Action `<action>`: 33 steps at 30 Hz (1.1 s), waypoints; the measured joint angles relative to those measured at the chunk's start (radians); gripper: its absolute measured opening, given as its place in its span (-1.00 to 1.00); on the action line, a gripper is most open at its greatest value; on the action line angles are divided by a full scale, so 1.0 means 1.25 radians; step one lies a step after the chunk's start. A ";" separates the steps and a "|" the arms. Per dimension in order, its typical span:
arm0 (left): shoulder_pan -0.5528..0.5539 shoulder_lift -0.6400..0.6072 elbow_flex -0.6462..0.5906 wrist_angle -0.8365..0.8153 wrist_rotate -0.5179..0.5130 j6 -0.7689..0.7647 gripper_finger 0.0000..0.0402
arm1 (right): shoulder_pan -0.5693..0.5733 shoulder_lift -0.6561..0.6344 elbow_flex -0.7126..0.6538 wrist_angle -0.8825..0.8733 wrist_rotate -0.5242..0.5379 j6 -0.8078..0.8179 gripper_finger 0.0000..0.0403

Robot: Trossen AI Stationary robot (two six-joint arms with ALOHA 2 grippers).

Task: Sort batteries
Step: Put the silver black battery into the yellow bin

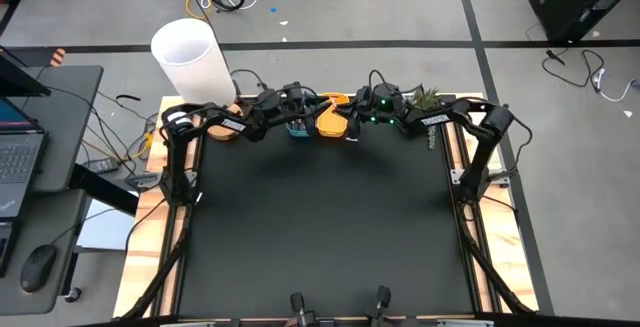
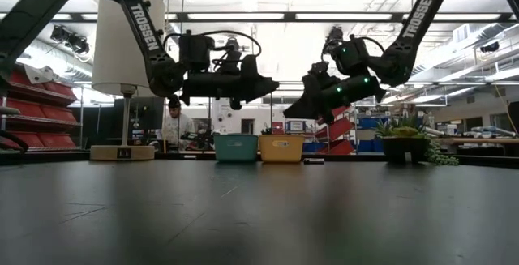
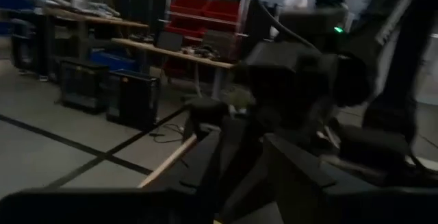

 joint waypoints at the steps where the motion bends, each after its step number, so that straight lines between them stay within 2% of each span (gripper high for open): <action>1: 0.000 0.000 0.000 -0.001 0.017 0.005 -0.35 | 0.000 -0.001 0.000 0.003 0.000 0.001 -0.62; 4: 0.000 0.000 0.000 0.001 0.057 0.026 -0.33 | 0.000 -0.007 0.000 0.004 0.000 0.000 -0.49; 9: 0.000 0.000 0.000 0.000 0.062 0.027 -0.33 | -0.001 -0.008 0.000 -0.008 0.000 -0.001 -0.31; 12: 0.003 0.000 0.000 0.000 0.071 0.018 -0.33 | -0.001 -0.019 0.000 -0.062 -0.008 0.001 -0.25; 16: 0.018 0.000 0.000 0.000 0.164 0.009 -0.33 | 0.000 -0.052 0.000 -0.165 -0.010 0.016 -0.25; 21: 0.059 -0.003 -0.001 -0.004 0.269 -0.093 -0.34 | 0.001 -0.122 0.000 -0.313 -0.012 -0.007 -0.31; 25: 0.092 -0.004 -0.001 -0.007 0.376 -0.151 -0.34 | 0.004 -0.187 0.000 -0.489 -0.012 -0.053 -0.32; 29: 0.100 -0.005 -0.022 -0.016 0.398 -0.146 -0.34 | 0.028 -0.205 0.000 -0.624 0.045 -0.112 -0.32; 33: 0.104 -0.005 -0.035 -0.015 0.398 -0.131 -0.34 | 0.061 -0.157 0.000 -0.645 0.122 -0.153 -0.32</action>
